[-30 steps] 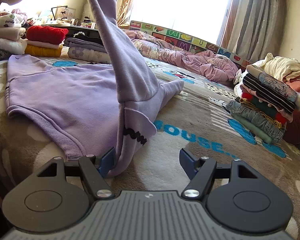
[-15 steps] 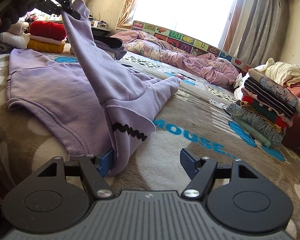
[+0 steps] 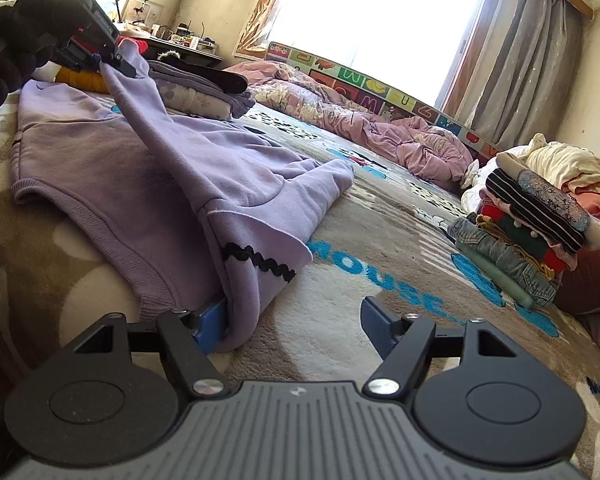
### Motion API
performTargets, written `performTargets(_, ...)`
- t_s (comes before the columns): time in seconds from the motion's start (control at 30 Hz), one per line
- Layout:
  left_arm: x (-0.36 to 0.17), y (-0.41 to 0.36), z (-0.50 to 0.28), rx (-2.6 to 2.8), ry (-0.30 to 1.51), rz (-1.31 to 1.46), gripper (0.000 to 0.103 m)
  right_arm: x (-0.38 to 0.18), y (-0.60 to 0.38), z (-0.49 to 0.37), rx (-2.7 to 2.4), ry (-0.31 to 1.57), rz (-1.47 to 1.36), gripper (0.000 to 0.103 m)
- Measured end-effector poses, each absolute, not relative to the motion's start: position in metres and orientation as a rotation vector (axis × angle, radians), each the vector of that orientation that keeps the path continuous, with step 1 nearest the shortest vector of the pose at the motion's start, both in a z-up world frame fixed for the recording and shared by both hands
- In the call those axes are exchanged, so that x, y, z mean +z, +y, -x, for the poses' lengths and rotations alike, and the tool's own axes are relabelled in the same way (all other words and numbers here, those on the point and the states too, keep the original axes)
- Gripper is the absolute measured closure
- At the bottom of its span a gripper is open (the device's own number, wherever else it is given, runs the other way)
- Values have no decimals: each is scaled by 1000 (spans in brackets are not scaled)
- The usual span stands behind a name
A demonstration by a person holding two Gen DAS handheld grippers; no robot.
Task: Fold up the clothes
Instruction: 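Carry the sleeve with the left tool across the sweatshirt body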
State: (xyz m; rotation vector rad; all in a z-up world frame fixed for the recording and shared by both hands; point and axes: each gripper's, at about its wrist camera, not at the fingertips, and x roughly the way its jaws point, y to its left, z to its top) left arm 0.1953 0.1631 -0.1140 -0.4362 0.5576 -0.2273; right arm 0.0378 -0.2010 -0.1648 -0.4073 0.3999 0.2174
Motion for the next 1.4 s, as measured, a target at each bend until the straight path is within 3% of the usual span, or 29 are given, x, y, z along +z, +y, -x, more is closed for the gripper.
performTargets(0.9, -144, 171, -197, -124, 644, 350, 94, -165, -193, -39, 201, 397, 468, 32)
performTargets(1.4, -143, 174, -194, -98, 637, 357, 84, -153, -191, -15, 226, 371, 506, 31)
